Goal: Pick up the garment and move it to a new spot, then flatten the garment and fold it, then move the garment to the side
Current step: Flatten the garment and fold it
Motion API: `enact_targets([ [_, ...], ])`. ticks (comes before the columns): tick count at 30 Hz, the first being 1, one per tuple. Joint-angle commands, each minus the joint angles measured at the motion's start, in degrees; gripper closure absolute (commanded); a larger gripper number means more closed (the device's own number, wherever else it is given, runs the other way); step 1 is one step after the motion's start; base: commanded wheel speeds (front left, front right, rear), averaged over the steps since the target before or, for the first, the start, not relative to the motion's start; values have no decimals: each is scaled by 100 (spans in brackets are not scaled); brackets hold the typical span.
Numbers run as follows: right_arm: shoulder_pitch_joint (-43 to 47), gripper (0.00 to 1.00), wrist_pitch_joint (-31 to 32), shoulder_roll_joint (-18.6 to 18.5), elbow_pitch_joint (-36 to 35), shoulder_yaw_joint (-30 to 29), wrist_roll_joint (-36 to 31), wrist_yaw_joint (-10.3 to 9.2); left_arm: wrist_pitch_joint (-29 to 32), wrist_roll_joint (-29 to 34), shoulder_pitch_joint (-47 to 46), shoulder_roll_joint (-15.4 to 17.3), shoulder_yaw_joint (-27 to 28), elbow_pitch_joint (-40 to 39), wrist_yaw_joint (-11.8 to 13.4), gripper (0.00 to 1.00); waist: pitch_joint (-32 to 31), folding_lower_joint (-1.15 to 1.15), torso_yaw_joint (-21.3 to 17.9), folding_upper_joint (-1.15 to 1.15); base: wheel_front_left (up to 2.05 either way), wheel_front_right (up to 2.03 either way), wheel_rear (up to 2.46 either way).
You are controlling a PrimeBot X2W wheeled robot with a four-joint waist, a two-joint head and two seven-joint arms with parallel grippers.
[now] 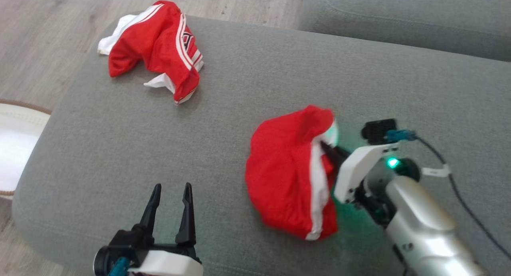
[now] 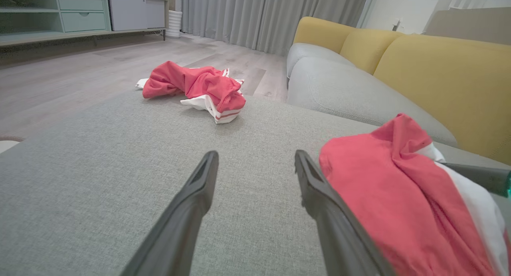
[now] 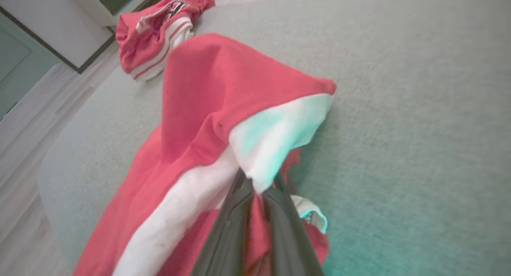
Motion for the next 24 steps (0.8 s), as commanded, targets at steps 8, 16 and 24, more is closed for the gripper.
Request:
enact_targets([
  [8, -648, 100, -651, -718, -61, -270, -236, 22, -63, 67, -245, 39, 214, -189, 20, 0, -58, 0, -268, 0, 0, 0, 0],
  [16, -1200, 100, -756, -1438, -345, -656, -753, 22, -52, 65, -231, 49, 155, -199, 9, 0, -159, 0, -278, 0, 0, 0, 0],
  [24, -1153, 100, -523, -1380, -905, 346, -1212, 22, -10, 54, -210, 82, 96, -229, 6, 0, -236, 0, -168, 0, 0, 0, 0],
])
